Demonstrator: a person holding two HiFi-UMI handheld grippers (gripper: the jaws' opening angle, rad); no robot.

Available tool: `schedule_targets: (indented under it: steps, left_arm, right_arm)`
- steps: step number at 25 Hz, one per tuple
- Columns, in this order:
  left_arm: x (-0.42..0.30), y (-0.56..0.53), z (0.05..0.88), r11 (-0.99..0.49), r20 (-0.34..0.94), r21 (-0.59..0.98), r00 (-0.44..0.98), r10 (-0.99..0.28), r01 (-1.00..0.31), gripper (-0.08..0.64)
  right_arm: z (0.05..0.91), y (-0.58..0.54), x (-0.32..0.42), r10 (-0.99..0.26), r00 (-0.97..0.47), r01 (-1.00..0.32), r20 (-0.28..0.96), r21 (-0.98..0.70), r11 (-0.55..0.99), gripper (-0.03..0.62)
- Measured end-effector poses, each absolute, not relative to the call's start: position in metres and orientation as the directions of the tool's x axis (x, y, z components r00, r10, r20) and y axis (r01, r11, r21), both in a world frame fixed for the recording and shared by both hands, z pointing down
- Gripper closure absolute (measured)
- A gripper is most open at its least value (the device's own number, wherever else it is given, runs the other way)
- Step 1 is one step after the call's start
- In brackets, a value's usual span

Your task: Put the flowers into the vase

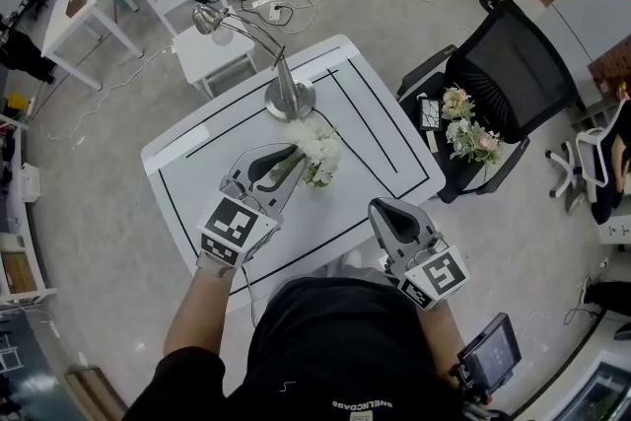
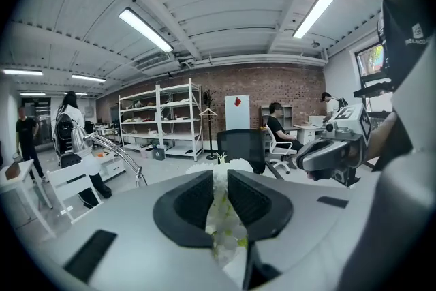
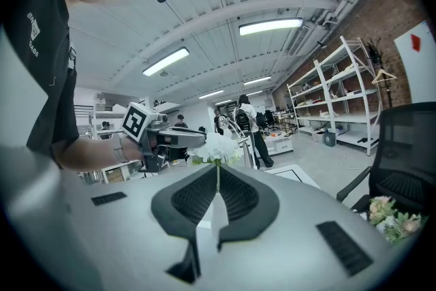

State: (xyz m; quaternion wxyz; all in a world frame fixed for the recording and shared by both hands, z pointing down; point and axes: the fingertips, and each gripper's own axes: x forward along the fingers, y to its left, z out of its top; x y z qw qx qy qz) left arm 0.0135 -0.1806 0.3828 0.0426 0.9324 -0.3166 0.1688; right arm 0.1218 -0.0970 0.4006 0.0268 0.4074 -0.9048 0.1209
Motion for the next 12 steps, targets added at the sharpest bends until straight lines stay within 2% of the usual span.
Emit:
schedule_targets:
  steps: [12]
  left_arm:
    - [0.028, -0.169, 0.376, -0.799, 0.231, 0.154, 0.807, -0.543, -0.582, 0.506]
  right_arm:
    - [0.4, -0.094, 0.128, -0.735, -0.661, -0.749, 0.149, -0.193, 0.634, 0.586]
